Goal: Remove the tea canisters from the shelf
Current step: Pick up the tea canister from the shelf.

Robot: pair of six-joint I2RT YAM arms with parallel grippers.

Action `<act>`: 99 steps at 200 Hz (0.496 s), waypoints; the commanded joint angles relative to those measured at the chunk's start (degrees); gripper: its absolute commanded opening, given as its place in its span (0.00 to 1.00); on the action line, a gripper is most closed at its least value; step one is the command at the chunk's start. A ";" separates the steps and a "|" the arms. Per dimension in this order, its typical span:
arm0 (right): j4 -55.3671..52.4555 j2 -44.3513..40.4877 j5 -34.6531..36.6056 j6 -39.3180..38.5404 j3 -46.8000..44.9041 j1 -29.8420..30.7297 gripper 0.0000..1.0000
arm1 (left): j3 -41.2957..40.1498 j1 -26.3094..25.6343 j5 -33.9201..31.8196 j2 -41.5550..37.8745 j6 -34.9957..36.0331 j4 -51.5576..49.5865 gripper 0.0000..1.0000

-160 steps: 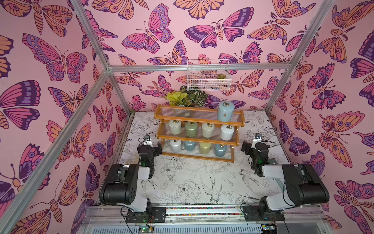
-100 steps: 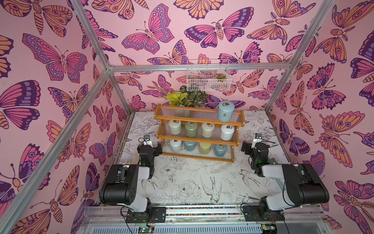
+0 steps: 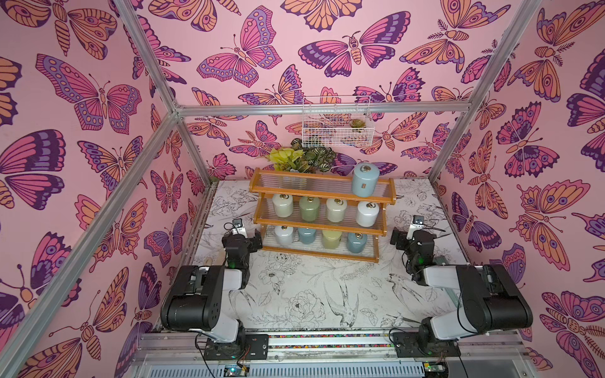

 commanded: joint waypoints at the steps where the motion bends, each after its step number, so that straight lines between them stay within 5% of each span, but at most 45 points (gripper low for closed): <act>1: 0.61 0.68 0.80 -0.52 1.09 -0.30 0.99 | 0.32 -0.13 -0.04 0.60 0.57 0.66 1.00; 50: 0.53 0.66 0.75 -0.49 1.16 -0.34 0.99 | -3.42 -0.21 0.01 -2.72 0.83 3.36 1.00; 99: 0.53 0.71 0.66 -0.54 1.18 -0.43 0.99 | -2.62 -1.47 -5.08 -22.94 0.79 -13.07 1.00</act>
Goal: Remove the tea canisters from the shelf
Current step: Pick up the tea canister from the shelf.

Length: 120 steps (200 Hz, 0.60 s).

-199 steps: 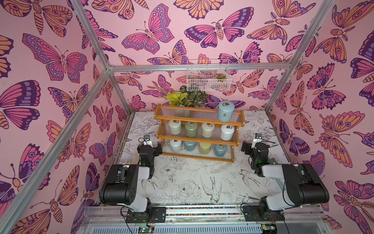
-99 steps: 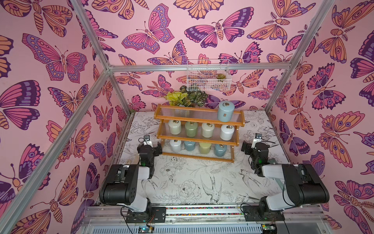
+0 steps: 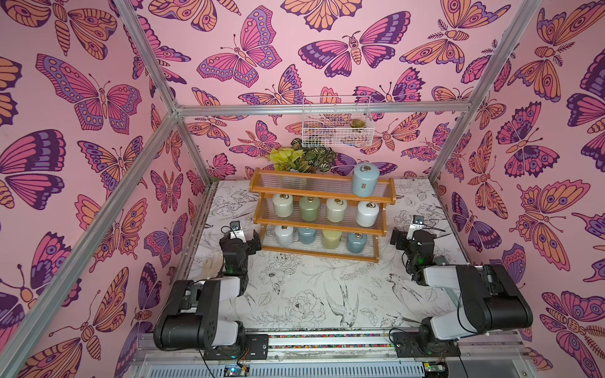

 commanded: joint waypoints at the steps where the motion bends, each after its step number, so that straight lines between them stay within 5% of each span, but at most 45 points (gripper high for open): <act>1: 0.49 0.70 0.67 -0.47 1.17 -0.43 0.99 | 1.20 -1.22 -4.39 -11.25 0.57 -10.77 1.00; 44: 0.43 0.68 0.19 -0.39 1.20 -0.52 0.99 | 13.96 -1.82 -9.91 -26.98 -5.49 -40.65 1.00; 77: -1.07 -1.23 2.26 -0.15 1.97 -0.52 0.99 | 19.20 -4.07 -10.83 -33.00 -9.47 -52.45 1.00; 120: -24.74 -17.56 8.49 0.79 8.34 -0.50 0.99 | 22.95 -5.03 3.02 -35.65 -15.05 -59.00 1.00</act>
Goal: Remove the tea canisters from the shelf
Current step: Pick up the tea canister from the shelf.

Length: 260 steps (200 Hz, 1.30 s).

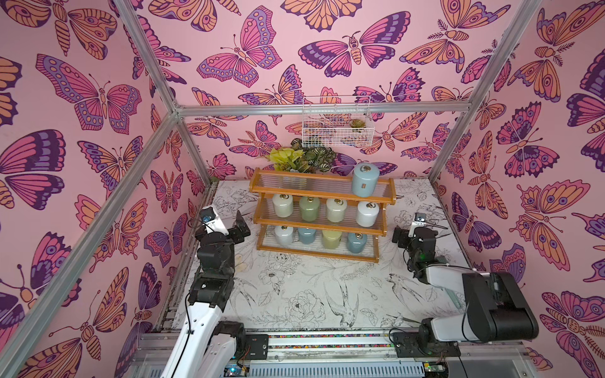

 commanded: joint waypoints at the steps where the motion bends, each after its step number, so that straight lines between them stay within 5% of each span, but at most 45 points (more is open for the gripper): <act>1: -11.91 -9.04 5.26 0.72 3.92 -0.47 0.99 | 2.83 -0.88 8.98 0.02 -4.47 -8.93 1.00; 46: -26.94 -23.70 6.70 1.61 12.15 -0.12 0.99 | 5.65 -3.29 21.72 -1.56 -8.07 -10.74 1.00; 91: -31.25 -29.72 -3.69 0.07 19.62 2.93 0.99 | 8.53 -3.55 32.22 -1.32 -7.92 -12.87 1.00; 183: -25.91 -29.10 -24.70 -4.38 25.78 12.08 0.99 | 9.83 -3.95 39.89 -3.53 -6.36 -13.97 1.00; 260: -15.74 -21.63 -37.07 -7.39 27.76 13.76 0.99 | 10.62 -4.29 55.25 -0.92 -4.57 -9.32 1.00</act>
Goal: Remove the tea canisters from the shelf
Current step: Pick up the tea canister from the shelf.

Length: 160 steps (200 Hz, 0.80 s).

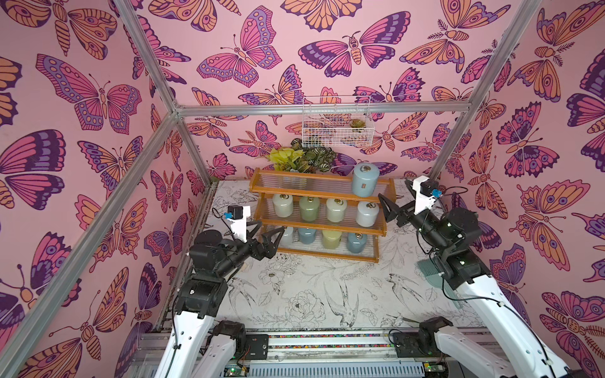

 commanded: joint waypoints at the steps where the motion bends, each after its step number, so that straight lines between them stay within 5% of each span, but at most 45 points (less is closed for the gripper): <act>1: 4.71 1.96 -5.39 -1.32 2.66 0.54 0.99 | 0.72 -0.54 6.05 0.30 1.02 2.92 1.00; 160: 14.33 18.97 -4.62 -0.62 8.33 0.49 0.99 | -0.55 -0.72 5.49 0.39 -0.08 6.45 1.00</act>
